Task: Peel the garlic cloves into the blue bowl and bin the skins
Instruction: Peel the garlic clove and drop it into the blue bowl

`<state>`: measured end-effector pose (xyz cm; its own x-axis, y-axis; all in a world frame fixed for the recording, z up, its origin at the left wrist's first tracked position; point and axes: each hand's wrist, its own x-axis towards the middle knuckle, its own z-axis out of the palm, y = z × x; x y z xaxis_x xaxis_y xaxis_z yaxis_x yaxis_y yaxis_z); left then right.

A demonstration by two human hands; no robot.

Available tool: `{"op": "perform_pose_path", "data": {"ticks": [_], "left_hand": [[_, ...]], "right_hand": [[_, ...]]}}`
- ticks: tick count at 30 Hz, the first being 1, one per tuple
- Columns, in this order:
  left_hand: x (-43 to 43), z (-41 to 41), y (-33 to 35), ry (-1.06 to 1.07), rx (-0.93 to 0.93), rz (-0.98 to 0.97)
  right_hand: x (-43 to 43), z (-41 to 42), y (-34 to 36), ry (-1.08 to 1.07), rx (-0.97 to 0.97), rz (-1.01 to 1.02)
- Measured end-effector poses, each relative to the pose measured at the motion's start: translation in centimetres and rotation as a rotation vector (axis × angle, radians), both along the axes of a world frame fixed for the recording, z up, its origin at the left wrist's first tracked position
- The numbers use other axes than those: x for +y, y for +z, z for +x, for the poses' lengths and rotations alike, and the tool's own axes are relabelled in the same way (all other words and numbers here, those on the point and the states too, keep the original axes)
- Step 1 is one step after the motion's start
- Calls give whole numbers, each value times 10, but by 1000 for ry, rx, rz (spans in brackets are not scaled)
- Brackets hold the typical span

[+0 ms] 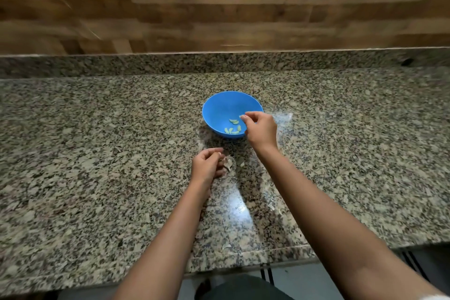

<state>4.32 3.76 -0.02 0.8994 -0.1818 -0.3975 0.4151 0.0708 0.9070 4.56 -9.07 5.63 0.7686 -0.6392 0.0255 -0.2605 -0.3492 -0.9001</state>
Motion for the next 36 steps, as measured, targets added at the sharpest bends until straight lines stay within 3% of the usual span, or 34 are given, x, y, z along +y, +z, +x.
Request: {"op": "perform_pose_path", "data": {"ticks": [7,14,18,23,25,30,33,36], "left_hand": [[5,-3,-5,-35,-42,9],[4,-5,-9,-42,-71,13],[6,-5,-10,-43,-65,-5],[10,-8,-10,-52,-82,2],[11,-11,-10,-59,-97,19],[10,-22,-9,-203,-38,-147],[6,-26,-6,-217,15,-300],[5,-26,-2,-204,22,-317]], "right_hand": [[7,-29,-18,-7,36,11],[15,-46,-52,169,364,-115],[15,-39,-62,193,426,-275],[11,-44,-61,210,449,-286],[8,-49,-58,207,423,-161],[11,-67,-36,128,93,871],[13,-75,-29,127,10,1053],[12,-78,-28,109,1,1053]]}}
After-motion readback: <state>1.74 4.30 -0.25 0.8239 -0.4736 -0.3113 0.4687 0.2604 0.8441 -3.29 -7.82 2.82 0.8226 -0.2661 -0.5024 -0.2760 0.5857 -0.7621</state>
